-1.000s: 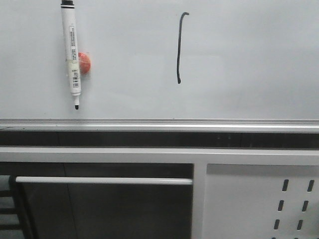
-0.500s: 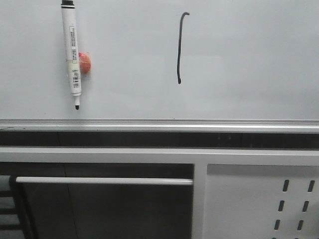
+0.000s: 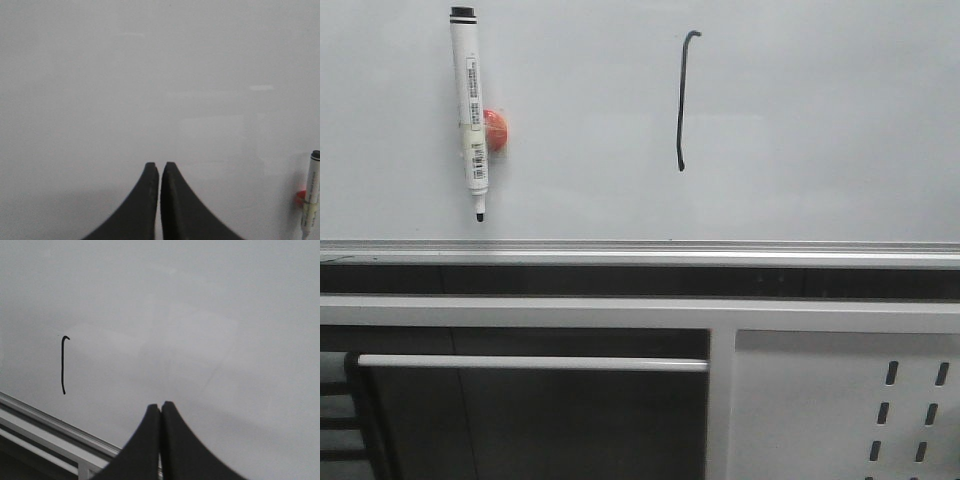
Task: Write number 1 on whiteboard
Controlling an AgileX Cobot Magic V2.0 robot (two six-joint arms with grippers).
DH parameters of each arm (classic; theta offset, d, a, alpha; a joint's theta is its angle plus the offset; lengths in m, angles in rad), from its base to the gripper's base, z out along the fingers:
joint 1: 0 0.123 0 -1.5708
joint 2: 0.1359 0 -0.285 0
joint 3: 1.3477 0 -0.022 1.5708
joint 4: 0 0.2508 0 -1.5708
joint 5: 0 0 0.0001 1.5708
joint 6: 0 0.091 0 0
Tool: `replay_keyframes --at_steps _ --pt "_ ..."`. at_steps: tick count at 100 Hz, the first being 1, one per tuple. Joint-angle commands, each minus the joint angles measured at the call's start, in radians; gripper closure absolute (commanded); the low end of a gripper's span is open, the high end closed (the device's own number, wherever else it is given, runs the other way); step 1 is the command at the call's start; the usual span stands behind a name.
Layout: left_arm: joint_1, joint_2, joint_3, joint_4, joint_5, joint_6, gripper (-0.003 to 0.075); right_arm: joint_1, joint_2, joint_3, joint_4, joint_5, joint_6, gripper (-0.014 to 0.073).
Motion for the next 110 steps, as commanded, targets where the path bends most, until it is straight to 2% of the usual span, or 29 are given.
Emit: replay_keyframes --at_steps 1,13,24,44,91,98,110 --pt "0.007 -0.035 -0.03 -0.018 0.021 0.072 0.0738 0.0 0.001 -0.025 -0.081 -0.098 -0.014 0.0673" --pt "0.035 -0.095 -0.03 -0.018 -0.023 0.128 0.0738 0.0 0.001 -0.025 -0.077 -0.081 -0.014 0.0673" --pt "0.069 -0.093 -0.032 -0.018 -0.121 0.183 0.0738 0.0 0.001 -0.025 -0.07 -0.071 -0.014 0.0673" --pt "0.1 -0.093 -0.032 -0.016 -0.12 0.178 0.0738 0.0 0.001 -0.025 -0.052 -0.057 -0.014 0.0673" --pt "0.081 -0.093 -0.03 -0.018 -0.117 0.178 0.0738 0.0 0.001 -0.025 -0.039 -0.011 -0.014 0.0673" --pt "0.131 -0.093 -0.03 -0.018 -0.113 0.178 0.0738 0.0 0.001 -0.025 -0.039 0.007 -0.014 0.0673" --pt "0.28 -0.093 -0.03 -0.018 -0.117 0.178 0.0738 0.0 0.001 -0.025 -0.039 0.028 -0.014 0.0673"
